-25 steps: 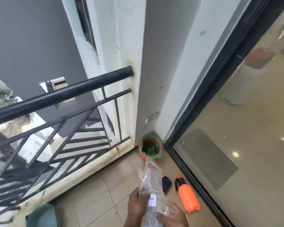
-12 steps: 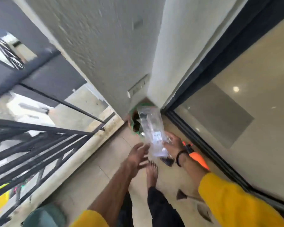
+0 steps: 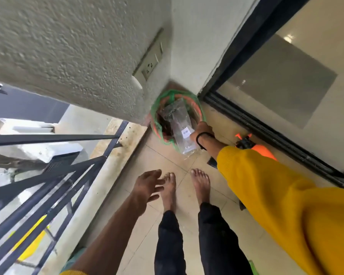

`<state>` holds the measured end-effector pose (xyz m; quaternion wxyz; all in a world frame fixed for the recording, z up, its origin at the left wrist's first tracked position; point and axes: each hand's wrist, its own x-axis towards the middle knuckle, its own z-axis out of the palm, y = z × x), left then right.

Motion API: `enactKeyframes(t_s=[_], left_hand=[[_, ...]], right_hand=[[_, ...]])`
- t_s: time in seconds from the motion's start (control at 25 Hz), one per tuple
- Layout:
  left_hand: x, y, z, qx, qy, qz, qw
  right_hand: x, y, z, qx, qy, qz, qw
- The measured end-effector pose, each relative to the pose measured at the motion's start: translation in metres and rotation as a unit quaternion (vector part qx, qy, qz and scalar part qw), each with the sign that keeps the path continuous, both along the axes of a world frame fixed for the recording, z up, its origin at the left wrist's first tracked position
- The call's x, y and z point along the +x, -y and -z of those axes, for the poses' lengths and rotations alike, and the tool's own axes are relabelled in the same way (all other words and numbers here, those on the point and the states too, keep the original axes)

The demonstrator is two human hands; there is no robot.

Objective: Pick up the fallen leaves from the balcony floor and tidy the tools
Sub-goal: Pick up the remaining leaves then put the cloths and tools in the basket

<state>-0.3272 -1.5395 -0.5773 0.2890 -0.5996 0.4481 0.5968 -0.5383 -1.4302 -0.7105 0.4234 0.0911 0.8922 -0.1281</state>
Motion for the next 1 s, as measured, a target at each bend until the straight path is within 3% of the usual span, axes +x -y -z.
enactKeyframes(t_s=[0.2, 0.4, 0.56, 0.8, 1.0], left_hand=[[-0.002, 0.020, -0.013, -0.010, -0.016, 0.064, 0.998], [-0.013, 0.035, 0.001, -0.017, -0.022, 0.098, 0.995], [-0.013, 0.039, -0.002, -0.017, -0.024, 0.115, 0.993], [-0.038, 0.031, -0.088, 0.028, -0.041, 0.089, 0.995], [-0.057, 0.025, -0.175, 0.033, -0.086, 0.145, 0.985]], right_hand=[[-0.007, -0.004, -0.015, 0.067, -0.024, -0.085, 0.994], [-0.021, 0.017, -0.002, -0.053, -0.029, -0.080, 0.995], [-0.013, 0.019, -0.005, -0.072, -0.018, -0.051, 0.996], [0.037, -0.026, -0.120, -0.076, -0.121, 0.096, 0.985], [0.091, -0.087, -0.243, -0.123, -0.091, 0.295, 0.943]])
